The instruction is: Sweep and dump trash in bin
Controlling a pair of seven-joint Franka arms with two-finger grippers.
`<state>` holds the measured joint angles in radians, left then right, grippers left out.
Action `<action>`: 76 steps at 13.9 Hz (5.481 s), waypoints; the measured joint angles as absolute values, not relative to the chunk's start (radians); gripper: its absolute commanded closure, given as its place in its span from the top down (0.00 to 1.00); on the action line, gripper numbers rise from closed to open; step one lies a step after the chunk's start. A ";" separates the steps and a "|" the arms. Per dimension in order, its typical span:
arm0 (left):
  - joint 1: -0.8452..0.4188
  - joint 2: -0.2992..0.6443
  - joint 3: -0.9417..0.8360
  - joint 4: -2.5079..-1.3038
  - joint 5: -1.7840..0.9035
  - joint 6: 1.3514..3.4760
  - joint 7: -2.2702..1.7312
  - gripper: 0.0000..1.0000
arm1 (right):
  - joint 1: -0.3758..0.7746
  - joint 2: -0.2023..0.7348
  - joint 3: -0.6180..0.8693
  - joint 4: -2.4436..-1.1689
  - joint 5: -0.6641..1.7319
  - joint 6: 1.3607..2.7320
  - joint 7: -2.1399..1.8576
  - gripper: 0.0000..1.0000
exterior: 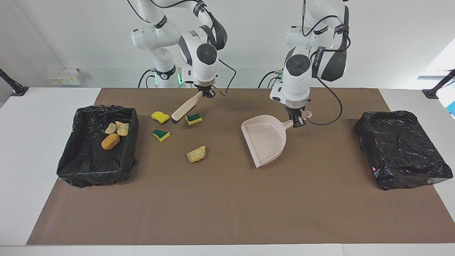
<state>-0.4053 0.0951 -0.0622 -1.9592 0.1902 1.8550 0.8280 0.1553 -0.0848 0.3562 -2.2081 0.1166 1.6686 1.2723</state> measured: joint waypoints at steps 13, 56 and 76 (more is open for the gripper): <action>-0.505 0.067 -0.071 -2.094 0.223 1.901 0.832 0.00 | -0.280 -0.345 0.366 -2.565 0.100 1.762 0.435 0.00; -0.543 -0.048 -0.069 -2.291 0.273 2.003 0.617 0.00 | 0.013 0.062 0.358 -2.000 -0.018 1.729 0.149 0.00; -0.532 -0.054 -0.058 -2.309 0.274 2.032 0.497 0.00 | 0.092 0.032 0.367 -2.129 0.040 2.043 -0.094 0.00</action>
